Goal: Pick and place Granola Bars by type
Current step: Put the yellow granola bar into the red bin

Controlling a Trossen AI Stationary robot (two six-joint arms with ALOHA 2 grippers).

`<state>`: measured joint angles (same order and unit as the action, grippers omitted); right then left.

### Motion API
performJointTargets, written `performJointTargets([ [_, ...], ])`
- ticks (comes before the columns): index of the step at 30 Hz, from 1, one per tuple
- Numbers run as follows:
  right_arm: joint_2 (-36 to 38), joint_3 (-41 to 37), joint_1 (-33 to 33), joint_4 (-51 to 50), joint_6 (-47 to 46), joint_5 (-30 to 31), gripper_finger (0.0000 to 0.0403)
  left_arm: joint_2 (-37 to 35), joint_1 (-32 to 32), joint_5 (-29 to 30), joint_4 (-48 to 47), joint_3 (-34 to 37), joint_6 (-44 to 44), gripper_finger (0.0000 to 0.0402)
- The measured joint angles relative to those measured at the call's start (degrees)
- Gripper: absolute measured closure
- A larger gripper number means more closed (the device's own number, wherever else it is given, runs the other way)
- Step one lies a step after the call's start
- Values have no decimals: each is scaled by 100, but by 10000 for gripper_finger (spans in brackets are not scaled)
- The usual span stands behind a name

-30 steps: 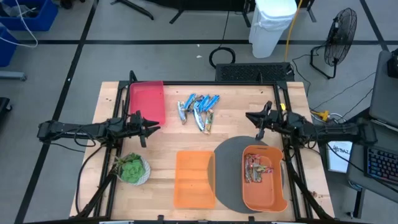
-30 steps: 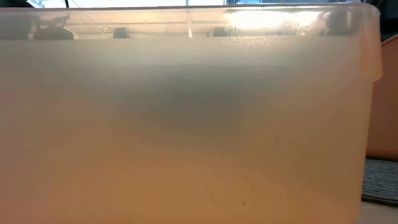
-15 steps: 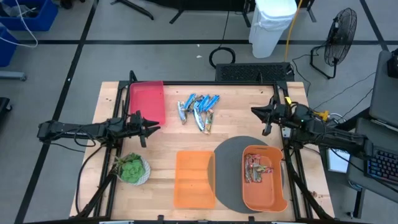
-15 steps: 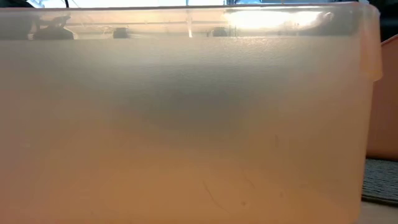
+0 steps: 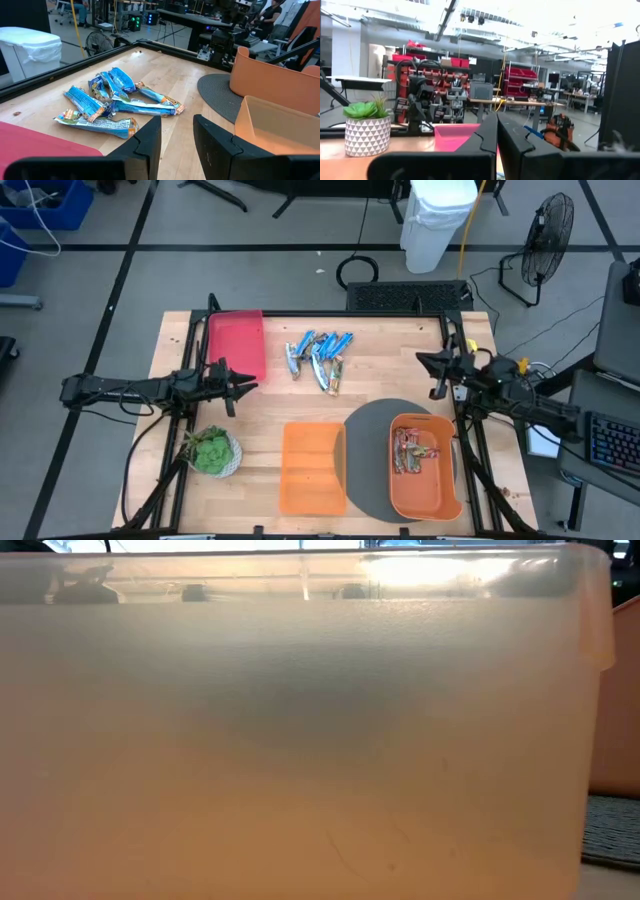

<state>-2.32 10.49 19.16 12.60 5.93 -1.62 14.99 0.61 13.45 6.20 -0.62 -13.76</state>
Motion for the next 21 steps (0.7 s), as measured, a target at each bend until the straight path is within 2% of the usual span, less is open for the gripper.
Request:
performJointTargets([
  [4, 231, -116, 0, 8, 68, 1, 402, 0, -1, 0, 0, 2, 0, 284],
  [21, 218, -574, 0, 283, 117, 1, 403, 1, -1, 0, -2, 2, 0, 284],
])
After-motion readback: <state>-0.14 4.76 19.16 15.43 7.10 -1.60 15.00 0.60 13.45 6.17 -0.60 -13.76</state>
